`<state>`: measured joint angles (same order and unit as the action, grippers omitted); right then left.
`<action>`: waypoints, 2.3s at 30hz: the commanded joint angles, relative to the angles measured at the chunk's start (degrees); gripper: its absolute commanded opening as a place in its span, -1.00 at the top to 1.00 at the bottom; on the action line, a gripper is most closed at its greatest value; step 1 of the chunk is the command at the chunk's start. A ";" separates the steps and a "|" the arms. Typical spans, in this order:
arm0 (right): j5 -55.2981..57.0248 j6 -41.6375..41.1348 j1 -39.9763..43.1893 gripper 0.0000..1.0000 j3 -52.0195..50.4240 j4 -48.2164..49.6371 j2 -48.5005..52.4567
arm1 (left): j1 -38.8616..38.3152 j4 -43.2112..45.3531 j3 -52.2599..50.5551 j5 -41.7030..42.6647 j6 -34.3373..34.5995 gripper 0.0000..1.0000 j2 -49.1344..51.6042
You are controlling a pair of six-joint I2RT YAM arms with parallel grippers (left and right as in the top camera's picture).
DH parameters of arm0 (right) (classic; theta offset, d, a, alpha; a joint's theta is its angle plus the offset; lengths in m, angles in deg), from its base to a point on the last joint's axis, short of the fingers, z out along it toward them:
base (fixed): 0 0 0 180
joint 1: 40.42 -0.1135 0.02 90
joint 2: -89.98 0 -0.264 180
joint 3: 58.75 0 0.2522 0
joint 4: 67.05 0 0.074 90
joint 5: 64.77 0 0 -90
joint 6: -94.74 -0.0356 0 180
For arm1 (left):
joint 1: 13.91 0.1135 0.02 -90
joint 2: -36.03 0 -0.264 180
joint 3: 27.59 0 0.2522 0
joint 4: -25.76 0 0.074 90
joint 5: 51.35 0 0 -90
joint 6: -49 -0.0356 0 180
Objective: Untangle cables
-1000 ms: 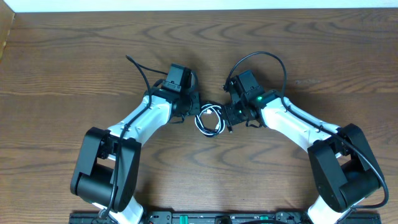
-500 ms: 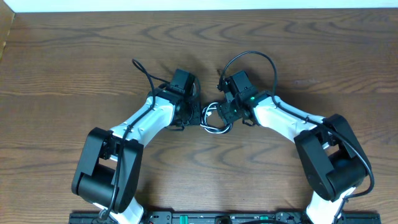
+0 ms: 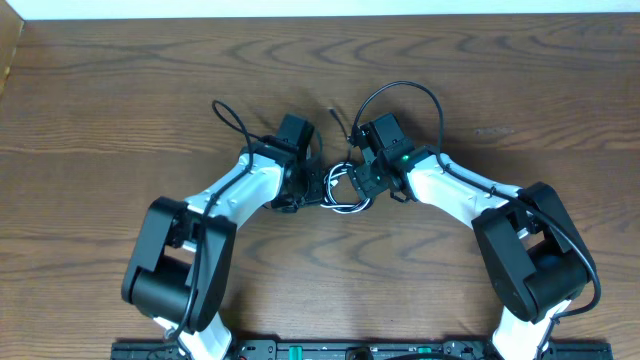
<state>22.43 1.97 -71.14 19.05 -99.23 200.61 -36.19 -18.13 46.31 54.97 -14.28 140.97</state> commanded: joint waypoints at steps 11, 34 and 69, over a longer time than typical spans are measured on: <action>10.99 -0.42 0.02 -0.48 -1.49 -2.80 3.87 | 2.80 -3.82 1.03 -0.31 3.37 0.27 6.23; 6.75 -3.82 1.14 -0.13 -0.81 -3.23 3.34 | 14.38 -12.50 5.95 23.89 -9.01 0.08 5.73; -37.42 1.55 13.86 0.21 6.93 -18.58 2.84 | 4.39 9.90 5.51 23.15 11.96 0.46 5.79</action>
<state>-12.92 2.67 -57.58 22.74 -117.94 203.21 -31.76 -7.23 51.14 78.62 -3.13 146.20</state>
